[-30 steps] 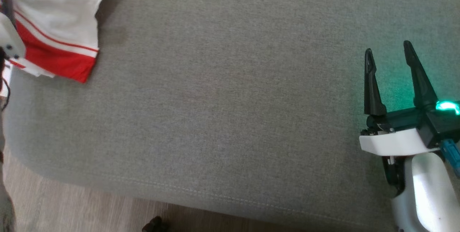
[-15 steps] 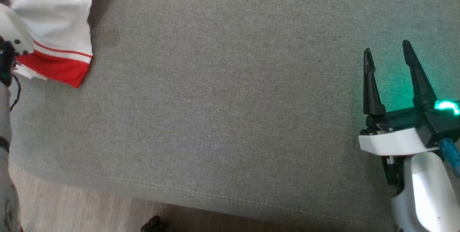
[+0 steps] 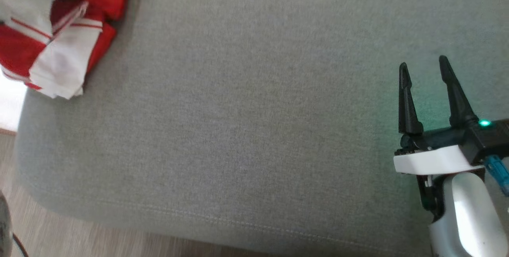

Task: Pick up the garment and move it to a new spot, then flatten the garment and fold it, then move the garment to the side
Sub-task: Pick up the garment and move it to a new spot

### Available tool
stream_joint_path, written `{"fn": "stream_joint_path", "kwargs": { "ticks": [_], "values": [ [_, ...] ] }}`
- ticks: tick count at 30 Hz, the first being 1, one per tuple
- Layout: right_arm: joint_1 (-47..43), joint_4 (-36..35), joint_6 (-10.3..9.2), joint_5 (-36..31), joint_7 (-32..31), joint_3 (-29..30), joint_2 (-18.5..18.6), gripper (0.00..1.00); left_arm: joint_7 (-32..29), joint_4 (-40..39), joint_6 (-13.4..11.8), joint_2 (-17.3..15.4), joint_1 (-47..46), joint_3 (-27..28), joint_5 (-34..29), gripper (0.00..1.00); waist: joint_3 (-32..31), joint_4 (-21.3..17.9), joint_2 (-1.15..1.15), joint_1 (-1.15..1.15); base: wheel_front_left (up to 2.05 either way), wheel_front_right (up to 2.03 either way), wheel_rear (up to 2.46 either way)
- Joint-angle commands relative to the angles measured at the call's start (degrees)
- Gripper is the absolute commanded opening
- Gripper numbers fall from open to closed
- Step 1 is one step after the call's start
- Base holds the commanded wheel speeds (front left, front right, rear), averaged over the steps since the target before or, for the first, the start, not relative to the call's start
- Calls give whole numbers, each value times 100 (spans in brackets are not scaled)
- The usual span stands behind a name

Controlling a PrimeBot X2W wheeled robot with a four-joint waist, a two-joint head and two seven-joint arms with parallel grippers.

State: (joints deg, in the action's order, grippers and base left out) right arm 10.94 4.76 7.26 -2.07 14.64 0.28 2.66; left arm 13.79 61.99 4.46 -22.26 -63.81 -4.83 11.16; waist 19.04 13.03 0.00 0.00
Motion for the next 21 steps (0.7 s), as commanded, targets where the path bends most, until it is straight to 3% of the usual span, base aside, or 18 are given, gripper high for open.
{"fn": "stream_joint_path", "kwargs": {
  "ticks": [1,12,21],
  "values": [
    [-34,-141,23,76,35,-167,21,100,92,-373,-51,-319,-285,79,-49,0,-303,-15,0,0,0,0,0],
    [-140,-45,23,538,35,-32,21,100,39,-2053,161,154,-4,-375,-61,0,-1001,-239,0,0,0,0,0],
    [-63,-104,23,928,36,-28,21,100,-696,-3335,237,800,463,-891,217,0,-1232,-919,0,0,0,0,0]
  ]
}}
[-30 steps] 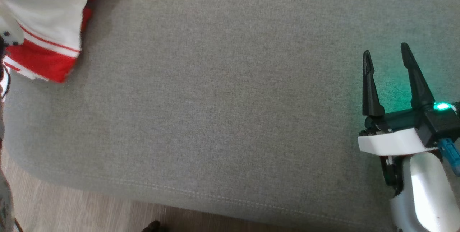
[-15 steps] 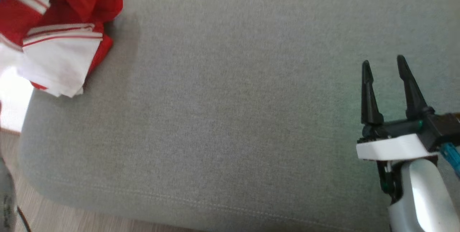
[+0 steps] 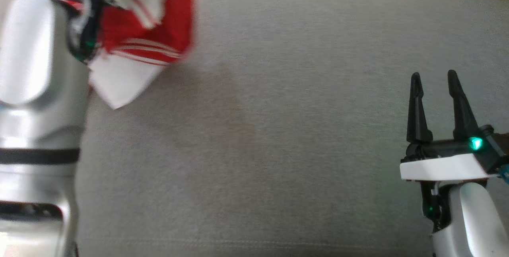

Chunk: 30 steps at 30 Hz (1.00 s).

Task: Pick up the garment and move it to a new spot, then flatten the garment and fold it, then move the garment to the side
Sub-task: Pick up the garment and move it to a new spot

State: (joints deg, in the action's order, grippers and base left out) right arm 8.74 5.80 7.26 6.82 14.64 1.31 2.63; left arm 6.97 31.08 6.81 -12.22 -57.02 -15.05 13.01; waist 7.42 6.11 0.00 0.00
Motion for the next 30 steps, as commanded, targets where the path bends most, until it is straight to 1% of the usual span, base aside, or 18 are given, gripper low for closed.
{"fn": "stream_joint_path", "kwargs": {
  "ticks": [1,7,11,16,19,20,21,22,26,30],
  "values": [
    [171,-216,23,69,36,-136,25,100,-79,-367,-2,-138,-161,83,52,0,-74,-323,0,0,0,0,0],
    [295,-272,23,253,36,-169,25,100,-356,-919,-102,302,80,-141,191,0,-23,-992,0,0,0,0,0],
    [413,-347,23,333,36,-209,25,100,-361,-1090,-269,620,208,-280,272,0,64,-1447,0,0,0,0,0],
    [659,-377,23,247,36,-279,25,100,-158,-892,-499,870,436,-651,379,0,244,-1995,0,0,0,0,0],
    [823,-397,23,287,36,-262,25,100,-73,-476,-605,916,582,-968,461,0,341,-2225,0,0,0,0,0],
    [869,-398,23,279,36,-249,25,100,-45,-310,-642,922,617,-1082,461,29,370,-2279,0,0,0,0,0],
    [912,-397,23,267,36,-246,25,100,26,-149,-683,926,640,-1182,439,81,399,-2326,0,0,0,0,0],
    [950,-393,23,267,36,-244,25,100,75,36,-731,928,663,-1259,424,100,425,-2359,0,0,0,0,0],
    [1006,-390,23,241,36,-187,25,100,372,629,-836,931,690,-1417,385,100,487,-2340,0,0,0,0,0],
    [954,-362,23,105,36,-121,25,100,643,870,-901,902,736,-1311,460,100,434,-2054,0,0,0,0,0]
  ]
}}
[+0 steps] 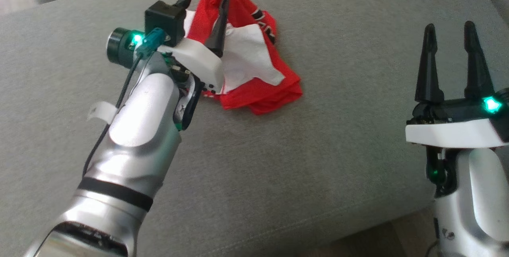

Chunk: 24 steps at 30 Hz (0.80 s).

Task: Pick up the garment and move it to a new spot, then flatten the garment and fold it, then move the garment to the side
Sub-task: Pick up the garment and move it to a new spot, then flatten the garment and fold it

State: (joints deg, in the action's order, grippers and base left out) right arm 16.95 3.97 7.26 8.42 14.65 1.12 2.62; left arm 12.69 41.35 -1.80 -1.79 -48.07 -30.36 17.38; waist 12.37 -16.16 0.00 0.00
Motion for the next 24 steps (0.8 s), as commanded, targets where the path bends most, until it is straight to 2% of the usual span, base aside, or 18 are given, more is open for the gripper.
{"fn": "stream_joint_path", "kwargs": {
  "ticks": [1,2,6,7,10,16,19,24],
  "values": [
    [111,-170,23,-99,35,-75,26,100,116,-151,-51,-167,-124,251,31,100,-93,283,0,0,0,0,0],
    [111,-170,23,-99,35,-75,26,100,116,-151,-51,-167,-124,251,31,100,-93,283,0,0,0,0,0],
    [15,-128,23,-314,35,6,26,100,210,-344,-146,-358,186,405,29,100,-256,752,0,0,0,0,0],
    [-64,-88,23,-448,35,70,26,100,223,-563,-235,-461,453,489,0,100,-364,1019,0,0,0,0,0],
    [-228,-22,23,-667,35,187,26,100,227,-1096,-395,-616,1019,685,-44,100,-514,1394,0,0,0,0,0],
    [-612,51,23,-805,35,324,26,100,229,-2231,-608,-983,2406,1071,-190,100,-738,1849,0,0,0,0,0],
    [-813,115,23,-807,35,370,26,100,229,-2666,-691,-1002,3029,1161,-283,100,-833,1989,0,0,0,0,0],
    [-986,205,23,-783,35,348,26,100,230,-3022,-762,-789,3702,1295,-300,100,-898,2137,0,0,0,0,0]
  ]
}}
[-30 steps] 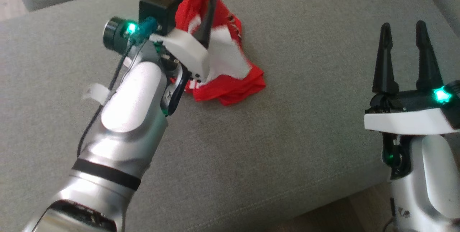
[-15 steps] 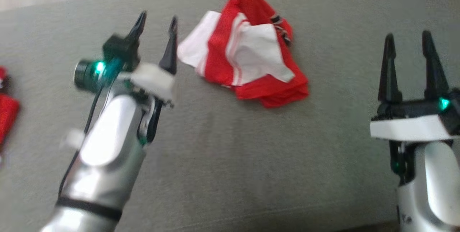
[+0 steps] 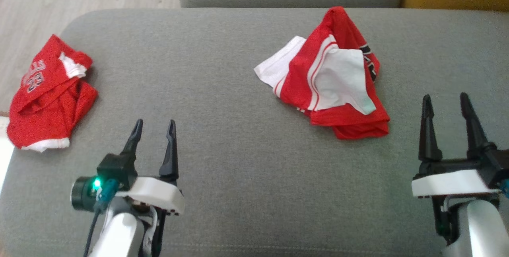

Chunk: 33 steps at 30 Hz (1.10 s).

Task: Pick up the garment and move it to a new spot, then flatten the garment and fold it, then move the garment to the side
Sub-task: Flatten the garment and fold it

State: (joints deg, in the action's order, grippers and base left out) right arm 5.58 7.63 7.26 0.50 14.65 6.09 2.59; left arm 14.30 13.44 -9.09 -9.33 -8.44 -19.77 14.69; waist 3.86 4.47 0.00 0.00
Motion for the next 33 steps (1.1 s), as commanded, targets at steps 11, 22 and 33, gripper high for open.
{"fn": "stream_joint_path", "kwargs": {
  "ticks": [11,22,33],
  "values": [
    [682,652,23,-97,0,-630,29,100,70,-208,216,254,-349,223,-219,100,251,509,0,0,0,0,0],
    [1676,2317,23,-209,-186,-621,29,12,70,-33,387,430,-468,234,-248,100,652,1093,0,0,0,0,0],
    [2549,2283,23,1707,-143,-2234,29,0,70,139,490,558,-395,261,-265,100,412,1409,0,0,0,0,0]
  ]
}}
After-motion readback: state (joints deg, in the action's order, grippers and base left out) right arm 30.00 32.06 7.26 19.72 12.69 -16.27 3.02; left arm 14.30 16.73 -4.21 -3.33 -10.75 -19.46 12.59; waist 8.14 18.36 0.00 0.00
